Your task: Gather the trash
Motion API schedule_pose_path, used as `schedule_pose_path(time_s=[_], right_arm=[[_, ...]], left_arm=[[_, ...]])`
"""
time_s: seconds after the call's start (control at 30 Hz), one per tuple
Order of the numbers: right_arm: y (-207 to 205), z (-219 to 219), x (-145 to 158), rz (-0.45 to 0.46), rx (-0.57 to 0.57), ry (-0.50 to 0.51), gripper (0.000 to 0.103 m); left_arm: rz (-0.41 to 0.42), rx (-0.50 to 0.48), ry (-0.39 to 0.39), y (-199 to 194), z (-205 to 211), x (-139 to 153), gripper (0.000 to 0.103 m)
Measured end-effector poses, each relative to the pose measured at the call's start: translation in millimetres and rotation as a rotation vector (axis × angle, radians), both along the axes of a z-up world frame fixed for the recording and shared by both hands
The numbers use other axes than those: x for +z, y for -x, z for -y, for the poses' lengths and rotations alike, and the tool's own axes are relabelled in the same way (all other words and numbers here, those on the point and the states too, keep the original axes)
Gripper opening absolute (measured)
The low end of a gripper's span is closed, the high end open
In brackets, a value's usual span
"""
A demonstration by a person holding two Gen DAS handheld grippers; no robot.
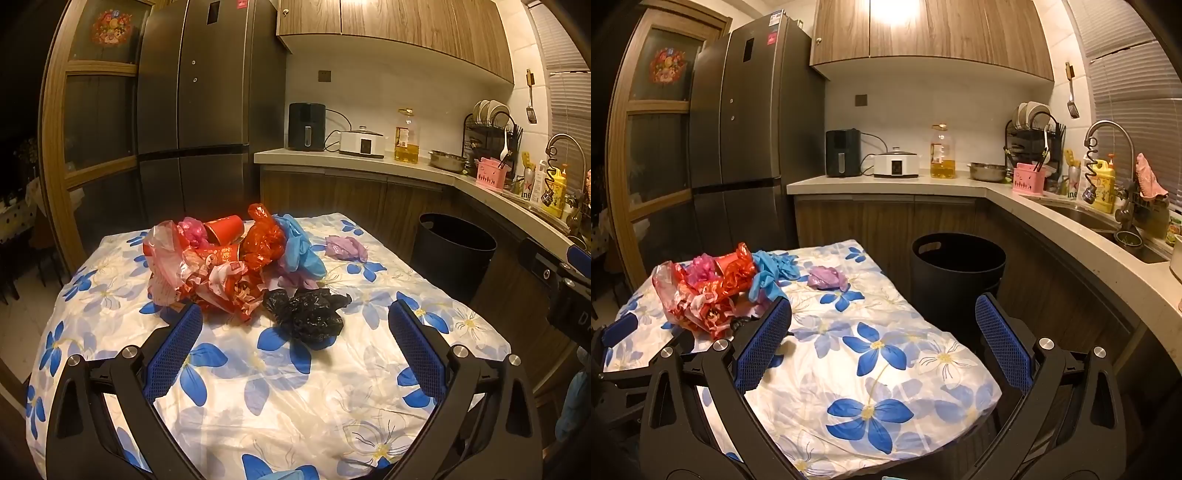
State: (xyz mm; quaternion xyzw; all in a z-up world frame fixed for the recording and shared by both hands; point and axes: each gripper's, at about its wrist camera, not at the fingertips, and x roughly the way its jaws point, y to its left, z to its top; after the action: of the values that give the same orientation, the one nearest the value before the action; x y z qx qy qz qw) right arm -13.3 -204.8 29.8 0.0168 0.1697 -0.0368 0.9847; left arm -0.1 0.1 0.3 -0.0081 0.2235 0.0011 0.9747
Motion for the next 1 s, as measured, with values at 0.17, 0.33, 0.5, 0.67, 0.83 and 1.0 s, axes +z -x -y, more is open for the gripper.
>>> schedule_pose_path(time_s=[0.17,0.33,0.5,0.67,0.83,1.0], right_arm=[[0.1,1.4,2.0,0.003,0.001,0.000,0.098],[0.4,-0.1,0.2,0.004,0.000,-0.002,0.098],[0.6,-0.2,0.2,0.005,0.000,-0.001,0.098],[0.6,-0.3,0.2,0.005,-0.001,-0.001,0.098],[0.3,-1.0,-5.4,0.007,-0.002,-0.001,0.098],[1.2,0.0,0.5,0.007,-0.002,-0.001,0.098]], left_arm=[[0.000,0.000,-0.001,-0.2,0.1,0.0,0.097],[0.000,0.000,0.000,0.0,-0.1,0.1,0.097],[0.001,0.000,0.001,0.1,-0.1,0.0,0.097],[0.001,-0.001,0.000,0.0,-0.1,0.0,0.097],[0.001,0.000,0.002,0.1,-0.2,0.1,0.097],[0.002,0.000,0.002,0.4,0.3,0.2,0.097]])
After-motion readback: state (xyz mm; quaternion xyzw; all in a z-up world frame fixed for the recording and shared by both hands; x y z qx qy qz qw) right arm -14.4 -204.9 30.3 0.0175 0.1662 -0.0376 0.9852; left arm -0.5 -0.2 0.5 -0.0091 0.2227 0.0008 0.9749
